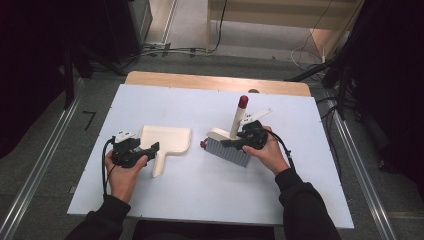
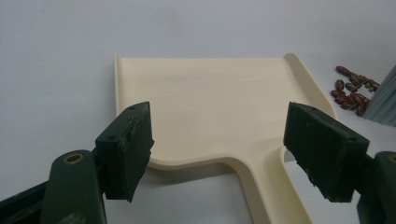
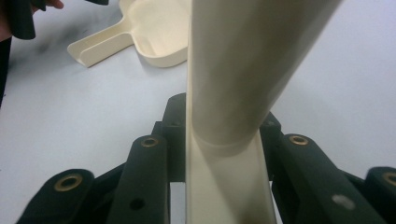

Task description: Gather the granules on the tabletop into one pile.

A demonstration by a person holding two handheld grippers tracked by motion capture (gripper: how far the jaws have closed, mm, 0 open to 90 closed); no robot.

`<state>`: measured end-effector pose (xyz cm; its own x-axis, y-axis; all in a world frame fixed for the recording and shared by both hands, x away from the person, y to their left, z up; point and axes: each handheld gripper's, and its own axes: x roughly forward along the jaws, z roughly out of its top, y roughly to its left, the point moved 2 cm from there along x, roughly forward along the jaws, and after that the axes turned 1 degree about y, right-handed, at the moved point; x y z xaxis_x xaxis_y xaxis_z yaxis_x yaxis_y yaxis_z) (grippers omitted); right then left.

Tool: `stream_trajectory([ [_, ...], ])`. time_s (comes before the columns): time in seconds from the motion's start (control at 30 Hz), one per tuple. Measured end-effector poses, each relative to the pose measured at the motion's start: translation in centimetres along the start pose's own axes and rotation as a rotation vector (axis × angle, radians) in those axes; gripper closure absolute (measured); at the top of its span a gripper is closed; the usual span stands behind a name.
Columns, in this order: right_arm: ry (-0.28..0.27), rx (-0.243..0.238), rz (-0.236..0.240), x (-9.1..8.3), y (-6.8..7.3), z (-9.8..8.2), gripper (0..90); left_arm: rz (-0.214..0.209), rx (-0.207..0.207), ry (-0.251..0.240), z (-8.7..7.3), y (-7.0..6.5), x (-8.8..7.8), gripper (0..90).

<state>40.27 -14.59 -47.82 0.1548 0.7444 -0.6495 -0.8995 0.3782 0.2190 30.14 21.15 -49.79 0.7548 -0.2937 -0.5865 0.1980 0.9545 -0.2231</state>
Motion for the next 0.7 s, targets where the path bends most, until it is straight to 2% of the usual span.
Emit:
stream_trajectory([
  [0.1,0.0,0.006,-0.001,0.0,-0.3,0.1,64.3,-0.001,0.0,0.001,0.0,0.0,0.0,24.7],
  [0.2,-0.009,0.021,0.026,-0.1,-0.2,0.0,64.3,-0.001,0.001,0.003,0.0,0.0,0.0,24.7],
  [0.27,-0.017,0.035,0.056,-0.3,0.1,0.0,64.3,-0.002,-0.001,0.001,0.0,0.0,0.0,24.7],
  [0.37,-0.053,0.045,0.072,-0.8,1.0,0.3,64.3,-0.003,-0.001,0.002,0.0,0.0,0.0,24.7],
  [0.47,-0.095,0.075,0.008,-1.6,1.7,0.6,64.3,-0.001,-0.002,0.001,0.1,0.1,-0.1,24.7],
  [0.53,-0.115,0.114,-0.059,-2.2,1.8,0.6,64.3,-0.007,-0.011,-0.004,0.1,0.1,-0.1,24.7],
  [0.7,-0.143,0.173,-0.218,-3.6,1.7,-0.1,64.2,-0.007,-0.012,-0.007,0.2,0.3,-0.3,24.7],
])
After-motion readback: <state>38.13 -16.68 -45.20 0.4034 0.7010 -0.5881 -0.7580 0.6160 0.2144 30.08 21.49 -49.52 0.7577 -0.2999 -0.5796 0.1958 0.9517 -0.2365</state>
